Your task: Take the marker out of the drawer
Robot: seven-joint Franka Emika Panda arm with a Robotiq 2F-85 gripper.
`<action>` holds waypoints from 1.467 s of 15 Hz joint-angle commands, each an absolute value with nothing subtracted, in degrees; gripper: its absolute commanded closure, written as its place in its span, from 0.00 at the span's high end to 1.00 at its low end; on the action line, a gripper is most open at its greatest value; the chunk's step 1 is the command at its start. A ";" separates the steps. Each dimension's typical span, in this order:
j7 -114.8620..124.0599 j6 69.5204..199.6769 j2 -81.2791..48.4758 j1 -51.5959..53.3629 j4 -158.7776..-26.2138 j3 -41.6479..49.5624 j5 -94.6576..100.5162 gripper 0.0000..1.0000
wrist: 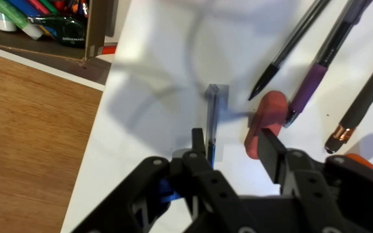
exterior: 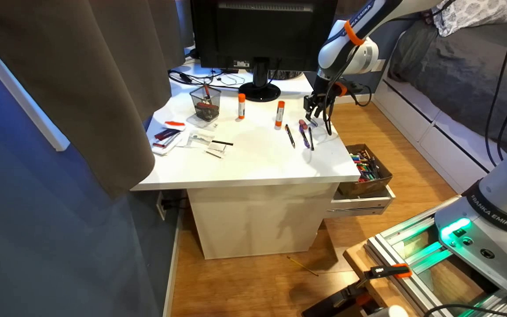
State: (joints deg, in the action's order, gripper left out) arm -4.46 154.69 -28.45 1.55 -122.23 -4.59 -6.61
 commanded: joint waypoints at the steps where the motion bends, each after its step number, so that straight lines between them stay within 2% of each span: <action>1: -3.36 154.99 -28.95 1.68 -121.99 -4.29 -5.60 0.44; 12: -3.23 155.30 -30.20 2.03 -122.13 -3.96 -5.11 0.37; 13: -3.35 155.28 -30.38 2.00 -122.17 -4.03 -5.12 0.28; 14: -3.36 155.35 -30.52 2.12 -122.23 -3.95 -4.91 0.13; 15: -3.42 155.37 -30.62 2.21 -122.27 -3.89 -4.72 0.11; 16: -3.54 155.26 -30.69 2.25 -122.28 -3.90 -4.58 0.03; 17: -3.58 155.15 -30.68 2.32 -122.31 -3.81 -4.35 0.00; 22: -4.78 151.92 -26.57 1.53 -124.44 -4.01 -3.85 0.02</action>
